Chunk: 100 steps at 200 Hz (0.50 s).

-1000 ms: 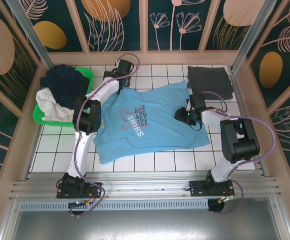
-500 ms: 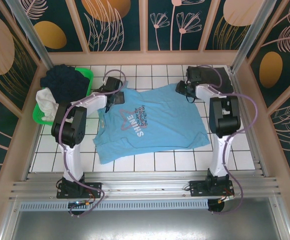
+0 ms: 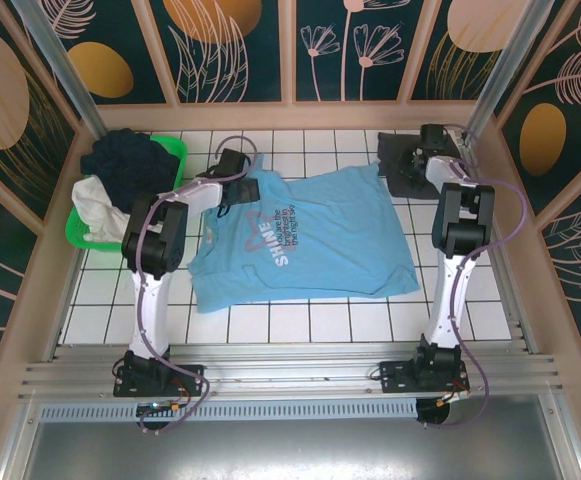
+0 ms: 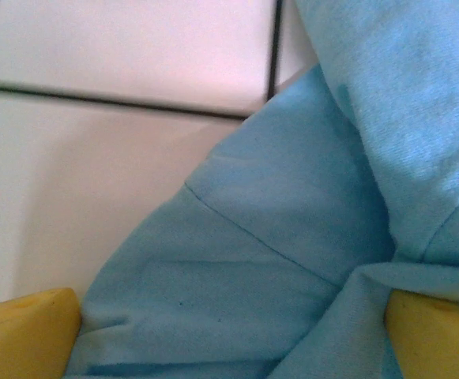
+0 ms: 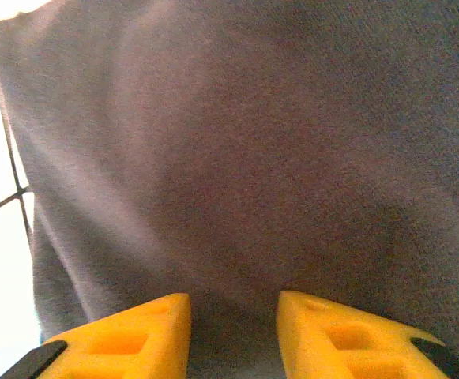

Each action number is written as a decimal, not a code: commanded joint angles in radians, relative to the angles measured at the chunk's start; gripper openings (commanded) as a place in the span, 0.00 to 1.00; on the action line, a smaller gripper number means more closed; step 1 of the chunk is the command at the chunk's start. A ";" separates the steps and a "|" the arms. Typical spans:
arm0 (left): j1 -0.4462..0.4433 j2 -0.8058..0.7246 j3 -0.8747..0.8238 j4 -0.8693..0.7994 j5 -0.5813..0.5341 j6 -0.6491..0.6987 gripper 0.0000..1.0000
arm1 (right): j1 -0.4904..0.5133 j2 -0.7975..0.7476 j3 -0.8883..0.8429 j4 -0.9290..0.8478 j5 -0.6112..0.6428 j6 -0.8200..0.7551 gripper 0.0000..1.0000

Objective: Fold and stack the t-shirts

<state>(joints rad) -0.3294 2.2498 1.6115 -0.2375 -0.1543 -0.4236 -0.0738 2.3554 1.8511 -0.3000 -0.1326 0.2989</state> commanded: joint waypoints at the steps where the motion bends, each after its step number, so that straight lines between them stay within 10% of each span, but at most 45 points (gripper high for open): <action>1: -0.021 0.086 0.091 -0.041 0.136 0.002 0.98 | -0.021 0.029 0.015 -0.074 -0.011 0.023 0.36; 100: -0.003 -0.132 -0.186 -0.001 -0.034 -0.037 0.99 | 0.124 -0.315 -0.258 -0.024 0.048 0.001 0.39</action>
<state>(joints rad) -0.3809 2.1601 1.4937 -0.2276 -0.1333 -0.4332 -0.0551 2.2189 1.7245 -0.3420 -0.1215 0.3008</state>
